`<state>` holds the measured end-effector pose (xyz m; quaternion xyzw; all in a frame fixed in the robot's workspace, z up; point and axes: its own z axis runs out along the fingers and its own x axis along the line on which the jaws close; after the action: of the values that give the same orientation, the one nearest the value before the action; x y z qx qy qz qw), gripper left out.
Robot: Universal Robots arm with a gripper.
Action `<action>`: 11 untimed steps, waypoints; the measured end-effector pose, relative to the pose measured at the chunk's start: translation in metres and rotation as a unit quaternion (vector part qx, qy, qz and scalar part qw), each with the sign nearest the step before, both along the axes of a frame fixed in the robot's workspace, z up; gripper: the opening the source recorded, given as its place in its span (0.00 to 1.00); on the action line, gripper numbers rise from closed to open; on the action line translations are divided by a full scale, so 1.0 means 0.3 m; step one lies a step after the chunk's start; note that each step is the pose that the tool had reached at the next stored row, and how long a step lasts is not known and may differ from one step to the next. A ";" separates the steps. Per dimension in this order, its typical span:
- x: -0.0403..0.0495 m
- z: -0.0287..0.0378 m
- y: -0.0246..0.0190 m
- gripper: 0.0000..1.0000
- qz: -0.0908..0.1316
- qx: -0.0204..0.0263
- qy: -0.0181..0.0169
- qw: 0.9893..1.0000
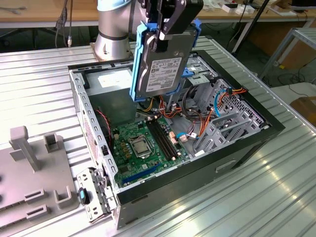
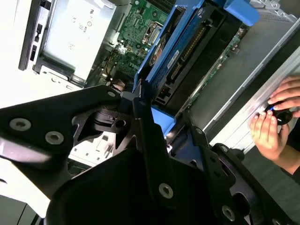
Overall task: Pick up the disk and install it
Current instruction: 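Pick up the disk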
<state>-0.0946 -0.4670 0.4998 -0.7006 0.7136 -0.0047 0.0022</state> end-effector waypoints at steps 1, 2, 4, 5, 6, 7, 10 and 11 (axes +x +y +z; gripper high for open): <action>0.003 0.000 -0.003 0.37 0.000 0.000 0.000 1.000; 0.008 0.000 -0.009 0.37 0.000 0.000 0.000 1.000; 0.015 -0.001 -0.020 0.37 0.000 0.000 0.000 1.000; 0.018 -0.001 -0.025 0.37 0.000 0.000 0.000 1.000; 0.022 -0.001 -0.033 0.37 0.000 0.000 0.000 1.000; 0.026 -0.001 -0.039 0.37 -0.001 0.000 0.000 1.000; 0.042 -0.002 -0.060 0.37 -0.001 0.000 0.000 1.000; 0.048 -0.003 -0.063 0.37 -0.001 0.000 0.000 1.000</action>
<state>-0.0803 -0.4859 0.4989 -0.6999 0.7143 -0.0046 0.0022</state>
